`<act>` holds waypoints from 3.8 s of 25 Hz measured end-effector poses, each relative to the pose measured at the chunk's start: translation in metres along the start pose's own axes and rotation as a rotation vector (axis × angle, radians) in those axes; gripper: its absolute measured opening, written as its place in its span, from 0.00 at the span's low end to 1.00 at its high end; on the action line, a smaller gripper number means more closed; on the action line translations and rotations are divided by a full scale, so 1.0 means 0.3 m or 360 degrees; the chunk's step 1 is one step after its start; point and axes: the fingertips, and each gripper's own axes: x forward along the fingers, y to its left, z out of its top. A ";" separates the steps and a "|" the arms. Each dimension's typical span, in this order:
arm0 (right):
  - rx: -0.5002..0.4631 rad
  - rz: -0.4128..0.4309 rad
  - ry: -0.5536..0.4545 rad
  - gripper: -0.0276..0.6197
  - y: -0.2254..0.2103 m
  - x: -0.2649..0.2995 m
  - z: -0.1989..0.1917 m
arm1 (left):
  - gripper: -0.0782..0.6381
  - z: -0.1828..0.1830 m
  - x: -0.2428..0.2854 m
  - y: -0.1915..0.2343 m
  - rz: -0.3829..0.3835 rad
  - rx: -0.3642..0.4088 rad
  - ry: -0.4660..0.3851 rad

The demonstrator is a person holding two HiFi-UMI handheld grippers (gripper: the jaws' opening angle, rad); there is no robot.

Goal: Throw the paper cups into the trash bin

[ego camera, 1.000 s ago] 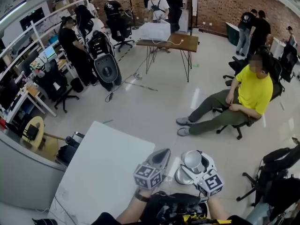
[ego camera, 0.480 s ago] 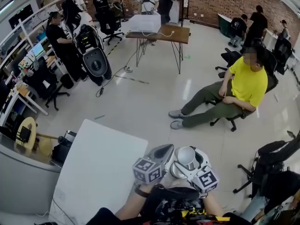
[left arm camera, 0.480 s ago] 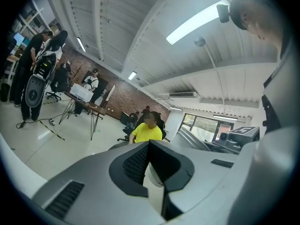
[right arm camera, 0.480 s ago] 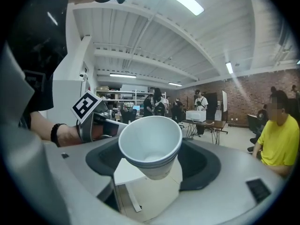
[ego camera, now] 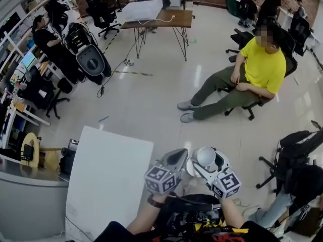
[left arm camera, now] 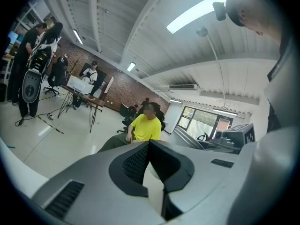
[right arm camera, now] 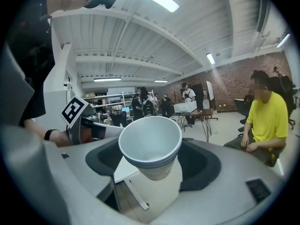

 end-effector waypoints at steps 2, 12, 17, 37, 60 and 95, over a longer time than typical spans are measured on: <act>0.0052 -0.0009 0.0040 0.62 -0.035 -0.001 -0.044 | 0.11 -0.052 0.033 0.016 0.0033 -0.0018 0.0071; 0.0416 -0.0043 0.0282 0.62 -0.131 0.066 -0.406 | 0.11 -0.369 0.154 0.157 0.0093 -0.0144 0.0399; 0.0667 -0.0114 0.0354 0.62 -0.299 0.159 -0.795 | 0.11 -0.704 0.326 0.279 0.0082 -0.0080 0.0621; 0.0882 -0.0248 0.0790 0.62 -0.551 0.430 -1.903 | 0.11 -1.780 0.537 0.692 0.0103 -0.0061 0.1171; 0.1192 -0.0016 0.1774 0.62 -0.373 0.454 -2.709 | 0.11 -2.136 0.431 0.689 0.0082 -0.0163 0.1453; 0.0725 -0.0309 0.0737 0.05 -0.389 0.310 -1.562 | 0.11 -1.371 0.400 0.470 0.0186 -0.0012 0.1028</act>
